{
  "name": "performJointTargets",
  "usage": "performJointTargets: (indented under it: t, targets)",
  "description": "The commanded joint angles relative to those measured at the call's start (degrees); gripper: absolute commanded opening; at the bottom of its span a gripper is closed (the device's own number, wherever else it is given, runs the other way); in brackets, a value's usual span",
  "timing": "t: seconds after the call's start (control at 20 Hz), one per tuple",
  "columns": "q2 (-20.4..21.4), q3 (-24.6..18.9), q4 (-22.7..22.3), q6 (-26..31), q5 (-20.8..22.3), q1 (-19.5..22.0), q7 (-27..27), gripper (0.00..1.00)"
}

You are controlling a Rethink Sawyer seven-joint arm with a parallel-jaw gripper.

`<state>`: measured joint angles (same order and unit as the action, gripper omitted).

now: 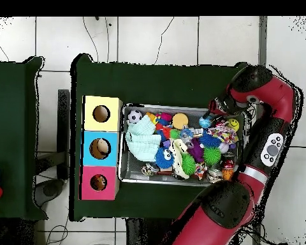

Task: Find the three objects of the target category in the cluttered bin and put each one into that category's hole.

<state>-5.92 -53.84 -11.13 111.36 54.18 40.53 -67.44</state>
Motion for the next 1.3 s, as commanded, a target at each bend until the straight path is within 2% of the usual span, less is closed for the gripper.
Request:
performJointTargets:
  t: [0.05, 0.3, 0.55, 0.75, 1.05, 1.3]
  targets:
    - [-4.81, -5.01, -3.37, -4.49, 5.71, 0.79, 17.90, 1.00]
    - [0.79, 0.75, -8.12, -2.33, 0.90, 0.77, 13.19, 1.00]
    - [7.16, 4.30, -11.90, -0.97, -1.88, 1.02, 9.86, 1.00]
    - [10.49, 6.17, -14.41, 0.67, -3.85, 1.42, 8.49, 1.00]
    - [16.71, 10.50, -18.93, -5.14, -5.56, 1.46, 5.37, 1.00]
    - [19.51, 12.19, -20.57, -5.21, -6.92, 1.23, 3.79, 1.00]
